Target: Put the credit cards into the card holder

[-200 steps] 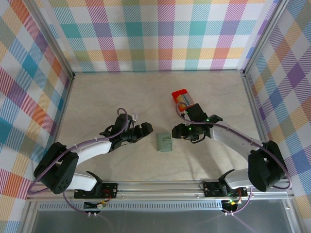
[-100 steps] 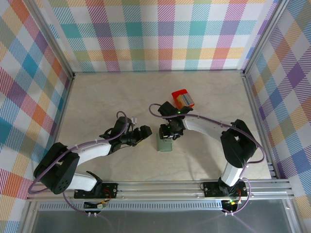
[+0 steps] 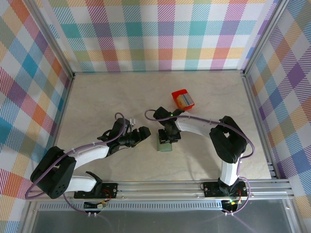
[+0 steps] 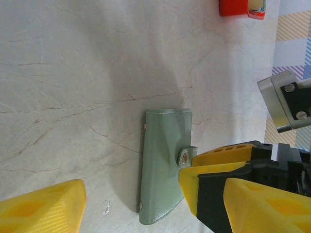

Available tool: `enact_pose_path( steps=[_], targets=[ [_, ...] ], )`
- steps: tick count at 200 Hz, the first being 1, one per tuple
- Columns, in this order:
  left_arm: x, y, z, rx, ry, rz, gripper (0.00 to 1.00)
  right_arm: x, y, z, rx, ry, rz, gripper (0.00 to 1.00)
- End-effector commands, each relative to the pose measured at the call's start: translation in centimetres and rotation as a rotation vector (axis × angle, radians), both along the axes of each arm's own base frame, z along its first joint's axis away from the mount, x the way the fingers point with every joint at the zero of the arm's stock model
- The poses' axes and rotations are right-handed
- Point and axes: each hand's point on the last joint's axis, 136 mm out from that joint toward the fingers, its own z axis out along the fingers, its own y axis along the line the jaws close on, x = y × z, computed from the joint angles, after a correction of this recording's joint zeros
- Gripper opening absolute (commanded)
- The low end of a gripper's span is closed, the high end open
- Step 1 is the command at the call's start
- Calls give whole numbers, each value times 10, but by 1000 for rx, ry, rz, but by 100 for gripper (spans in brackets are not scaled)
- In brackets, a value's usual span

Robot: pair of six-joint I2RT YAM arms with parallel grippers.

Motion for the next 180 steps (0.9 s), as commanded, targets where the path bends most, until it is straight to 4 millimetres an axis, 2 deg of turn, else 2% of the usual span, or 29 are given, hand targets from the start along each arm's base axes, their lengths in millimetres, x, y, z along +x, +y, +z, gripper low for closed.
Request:
enact_pose_path(
  steps=[1,72,180],
  targets=[
    [-4,-3,-3,2,-3,-17,74,4,4,0,-16,-10,-15,40],
    [-6,-3,-6,3,6,-20,74,12,5,14,-38,-83,-8,40],
    [-7,-2,-11,5,15,-19,74,12,9,-11,-69,-36,0,41]
  ],
)
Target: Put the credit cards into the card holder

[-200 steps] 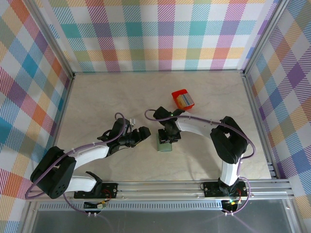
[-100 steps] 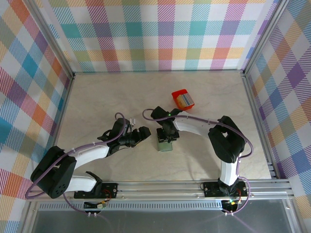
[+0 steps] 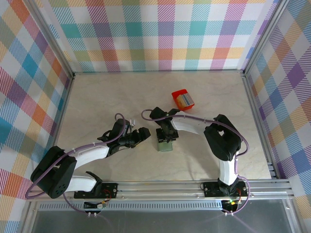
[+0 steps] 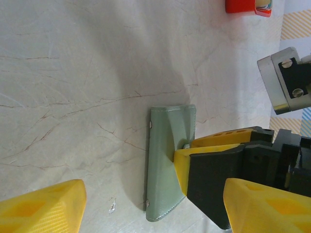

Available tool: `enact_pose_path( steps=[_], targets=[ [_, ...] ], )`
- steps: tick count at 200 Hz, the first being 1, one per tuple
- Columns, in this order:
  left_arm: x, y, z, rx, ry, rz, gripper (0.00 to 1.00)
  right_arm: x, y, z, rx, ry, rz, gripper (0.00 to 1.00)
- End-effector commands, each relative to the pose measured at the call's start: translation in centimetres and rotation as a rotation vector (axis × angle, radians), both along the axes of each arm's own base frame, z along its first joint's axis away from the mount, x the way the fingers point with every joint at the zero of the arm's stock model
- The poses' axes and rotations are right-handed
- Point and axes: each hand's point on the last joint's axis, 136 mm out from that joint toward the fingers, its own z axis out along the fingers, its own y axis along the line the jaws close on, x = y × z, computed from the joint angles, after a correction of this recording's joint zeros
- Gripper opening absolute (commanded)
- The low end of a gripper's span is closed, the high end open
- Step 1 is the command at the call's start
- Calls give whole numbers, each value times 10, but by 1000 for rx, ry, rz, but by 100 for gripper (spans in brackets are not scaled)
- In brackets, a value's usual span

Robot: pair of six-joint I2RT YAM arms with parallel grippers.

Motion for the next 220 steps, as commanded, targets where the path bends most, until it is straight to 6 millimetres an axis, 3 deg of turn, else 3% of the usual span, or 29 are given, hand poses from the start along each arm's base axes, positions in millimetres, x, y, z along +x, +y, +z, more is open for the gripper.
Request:
enact_pose_path(
  steps=[1,132,166,188,220],
  targets=[
    [-5,-3,-6,0,6,-19,74,-1,2,-3,-11,16,-10,41],
    [-2,-5,-4,-14,1,-16,74,-6,5,-7,21,38,-22,33],
    [-4,-5,-5,-15,4,-15,74,-6,3,-6,22,33,-23,21],
    [-2,-7,-1,-25,-1,-17,74,-6,6,-3,39,31,-11,8],
    [1,-10,5,-47,-6,-14,74,-7,9,3,78,28,-11,0]
  ],
)
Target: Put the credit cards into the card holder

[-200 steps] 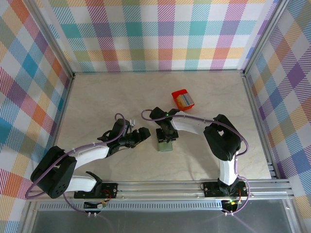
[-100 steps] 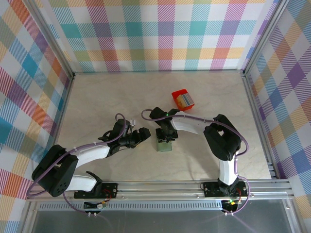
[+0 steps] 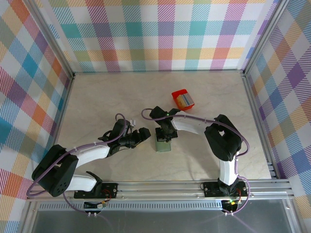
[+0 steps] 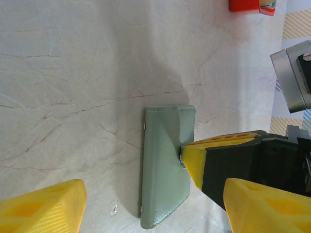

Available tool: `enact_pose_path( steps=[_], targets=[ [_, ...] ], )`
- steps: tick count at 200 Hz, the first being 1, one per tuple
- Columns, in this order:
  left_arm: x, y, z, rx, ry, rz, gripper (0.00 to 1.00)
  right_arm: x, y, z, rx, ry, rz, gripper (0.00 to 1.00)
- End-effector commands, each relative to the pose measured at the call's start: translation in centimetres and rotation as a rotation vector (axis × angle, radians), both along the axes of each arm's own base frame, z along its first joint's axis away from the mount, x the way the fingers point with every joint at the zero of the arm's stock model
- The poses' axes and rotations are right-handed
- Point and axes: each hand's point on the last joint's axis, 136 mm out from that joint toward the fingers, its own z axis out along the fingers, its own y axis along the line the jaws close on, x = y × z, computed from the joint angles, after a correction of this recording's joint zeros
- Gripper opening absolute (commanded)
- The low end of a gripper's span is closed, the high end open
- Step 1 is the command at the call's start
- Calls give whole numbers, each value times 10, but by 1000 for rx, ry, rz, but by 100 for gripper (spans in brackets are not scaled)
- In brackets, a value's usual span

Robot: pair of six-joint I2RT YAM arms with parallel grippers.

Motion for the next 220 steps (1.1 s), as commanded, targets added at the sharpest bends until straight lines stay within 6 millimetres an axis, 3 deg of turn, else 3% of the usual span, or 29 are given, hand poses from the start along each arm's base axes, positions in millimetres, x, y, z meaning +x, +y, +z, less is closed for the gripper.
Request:
enact_pose_path(
  steps=[1,12,29,52,100,152,220],
  targets=[
    [1,-9,10,-43,-15,-12,74,-8,0,0,29,25,4,0],
    [1,-10,11,-52,-11,-13,72,-7,1,2,50,25,-2,0],
    [1,-14,13,-72,-3,-19,60,-7,2,3,85,37,-15,0],
    [-1,-21,14,-103,13,-23,32,-7,3,2,107,42,-26,0],
    [-6,-47,6,-135,46,-62,11,-8,6,0,147,58,-36,0],
    [-6,-78,-4,-155,75,-83,3,-10,7,-2,163,72,-40,0],
    [-9,-60,-46,-22,179,3,0,-8,5,4,217,73,-59,0]
  ],
)
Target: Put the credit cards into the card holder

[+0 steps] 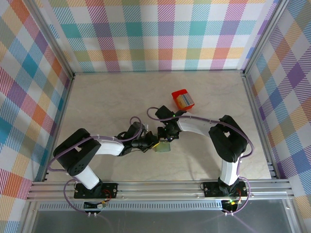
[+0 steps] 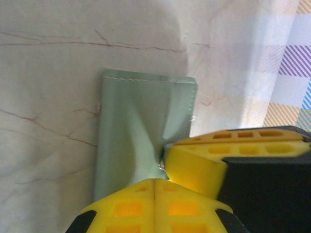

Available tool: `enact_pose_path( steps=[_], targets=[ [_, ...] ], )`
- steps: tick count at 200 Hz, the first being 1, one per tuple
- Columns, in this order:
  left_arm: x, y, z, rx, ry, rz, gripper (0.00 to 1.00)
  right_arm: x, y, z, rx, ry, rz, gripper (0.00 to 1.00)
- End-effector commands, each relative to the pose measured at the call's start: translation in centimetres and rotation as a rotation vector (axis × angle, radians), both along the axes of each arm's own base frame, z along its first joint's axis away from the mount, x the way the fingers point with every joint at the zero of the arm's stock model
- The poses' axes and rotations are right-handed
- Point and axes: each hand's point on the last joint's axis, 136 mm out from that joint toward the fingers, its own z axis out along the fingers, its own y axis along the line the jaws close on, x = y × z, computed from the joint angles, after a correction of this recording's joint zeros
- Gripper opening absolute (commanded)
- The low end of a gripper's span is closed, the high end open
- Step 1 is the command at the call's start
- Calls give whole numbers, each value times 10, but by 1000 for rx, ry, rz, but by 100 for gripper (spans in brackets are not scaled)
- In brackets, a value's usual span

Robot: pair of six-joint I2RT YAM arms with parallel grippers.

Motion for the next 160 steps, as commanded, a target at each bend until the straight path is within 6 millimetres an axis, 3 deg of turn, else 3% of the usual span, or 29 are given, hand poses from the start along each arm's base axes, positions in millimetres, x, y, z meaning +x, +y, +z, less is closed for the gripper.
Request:
enact_pose_path(
  steps=[1,34,72,102,160],
  targets=[
    [1,4,-11,54,34,35,0,-6,0,6,54,28,-11,0],
    [-6,24,-37,174,104,74,0,-3,-16,21,82,4,-37,0],
    [-9,32,-43,212,115,86,0,-7,-69,24,8,-20,-88,0],
    [-3,20,-33,169,85,60,0,-16,-101,13,-77,-26,-82,0],
    [7,9,0,138,40,38,0,-17,-106,0,-93,-35,-60,0]
  ],
)
